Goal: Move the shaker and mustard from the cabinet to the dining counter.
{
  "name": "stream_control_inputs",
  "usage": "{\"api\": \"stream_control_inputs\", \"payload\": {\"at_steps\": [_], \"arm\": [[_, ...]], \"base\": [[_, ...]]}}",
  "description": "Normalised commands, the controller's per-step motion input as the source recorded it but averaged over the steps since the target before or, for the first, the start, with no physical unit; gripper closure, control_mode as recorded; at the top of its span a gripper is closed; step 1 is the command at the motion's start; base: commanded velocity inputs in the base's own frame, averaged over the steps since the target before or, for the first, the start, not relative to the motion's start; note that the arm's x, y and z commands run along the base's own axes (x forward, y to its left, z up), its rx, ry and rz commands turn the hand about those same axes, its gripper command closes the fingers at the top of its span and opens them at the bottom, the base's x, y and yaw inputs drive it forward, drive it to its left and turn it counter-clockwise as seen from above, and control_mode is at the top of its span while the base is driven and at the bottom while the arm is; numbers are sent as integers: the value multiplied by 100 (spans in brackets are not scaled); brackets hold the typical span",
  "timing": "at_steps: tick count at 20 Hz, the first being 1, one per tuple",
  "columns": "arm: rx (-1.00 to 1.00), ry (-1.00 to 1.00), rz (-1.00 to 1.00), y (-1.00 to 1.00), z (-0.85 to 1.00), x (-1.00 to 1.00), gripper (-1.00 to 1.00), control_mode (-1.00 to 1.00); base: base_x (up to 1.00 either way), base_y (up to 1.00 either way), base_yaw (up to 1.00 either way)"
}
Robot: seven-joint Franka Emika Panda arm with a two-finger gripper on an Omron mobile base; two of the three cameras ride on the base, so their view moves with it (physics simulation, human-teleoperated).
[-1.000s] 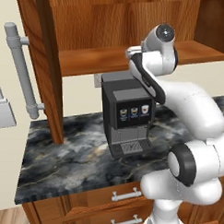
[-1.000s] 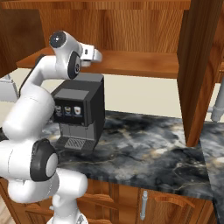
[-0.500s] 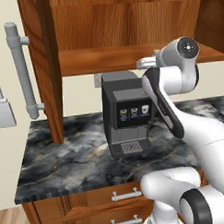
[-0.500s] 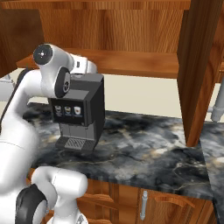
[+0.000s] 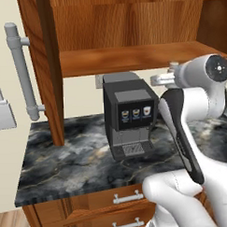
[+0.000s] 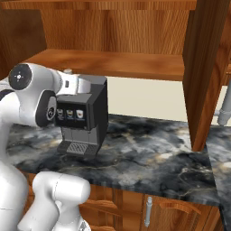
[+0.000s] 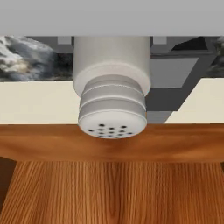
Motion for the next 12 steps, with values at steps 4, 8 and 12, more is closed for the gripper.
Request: {"api": "stream_control_inputs", "payload": {"at_steps": [4,8,12], "arm": [[0,0,0,0,0,-99,100,-100],[0,0,0,0,2,-81,100,-100],[0,0,0,0,4,-41,100,-100]], "base": [[0,0,0],[0,0,0],[0,0,0]]}}
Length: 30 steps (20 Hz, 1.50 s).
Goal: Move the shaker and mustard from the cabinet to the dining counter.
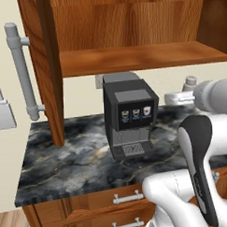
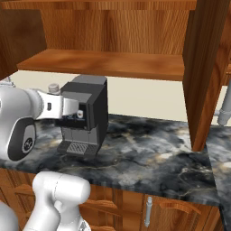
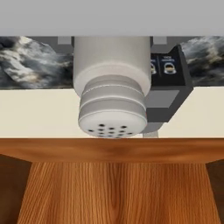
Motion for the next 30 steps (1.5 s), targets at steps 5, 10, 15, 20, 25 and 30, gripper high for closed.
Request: {"api": "stream_control_inputs", "payload": {"at_steps": [5,10,15,20,25,30], "arm": [[0,0,0,0,0,-4,100,-100],[0,0,0,0,0,0,100,-100],[0,0,0,0,0,0,100,100],[0,0,0,0,0,0,100,100],[0,0,0,0,0,0,100,100],[0,0,0,0,0,0,100,100]], "base": [[0,0,0],[0,0,0],[-2,0,0],[-83,4,2],[-100,37,13],[-100,79,26]]}}
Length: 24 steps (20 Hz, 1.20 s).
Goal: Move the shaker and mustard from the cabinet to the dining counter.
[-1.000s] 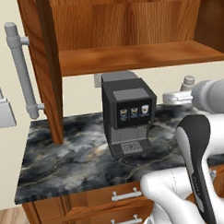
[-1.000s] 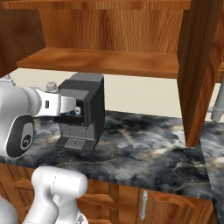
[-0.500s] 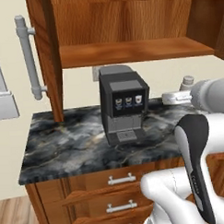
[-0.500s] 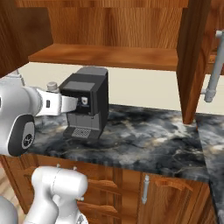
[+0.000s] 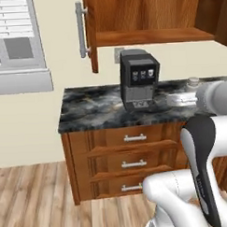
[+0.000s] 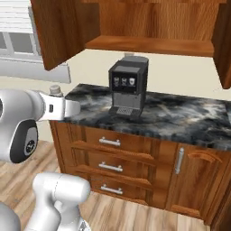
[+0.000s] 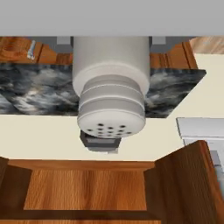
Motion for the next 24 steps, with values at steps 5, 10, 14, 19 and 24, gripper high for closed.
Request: {"api": "stream_control_inputs", "payload": {"at_steps": [5,10,14,19,24], "arm": [[0,0,0,0,0,0,100,100],[0,0,0,0,0,0,100,100],[0,0,0,0,0,0,100,100],[0,0,0,0,0,0,100,100],[0,0,0,0,0,0,100,100]], "base": [[-62,95,64],[-56,49,98],[-40,12,100],[-44,8,100],[-66,22,75]]}}
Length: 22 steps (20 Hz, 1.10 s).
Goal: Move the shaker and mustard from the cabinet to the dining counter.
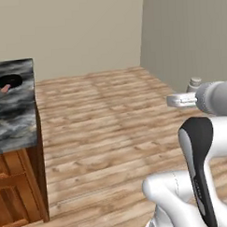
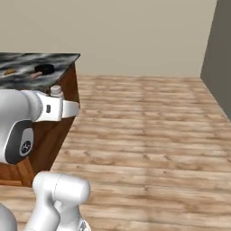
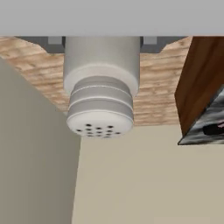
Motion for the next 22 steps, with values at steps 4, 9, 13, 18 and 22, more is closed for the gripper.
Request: {"api": "stream_control_inputs", "payload": {"at_steps": [4,9,13,18,22], "arm": [[0,0,0,0,0,0,100,100],[0,0,0,0,0,0,100,100],[0,0,0,0,0,0,100,100],[0,0,0,0,0,0,100,100],[0,0,0,0,0,0,100,100]], "base": [[-16,48,38],[9,76,15],[3,99,1],[25,100,0],[51,98,0]]}}
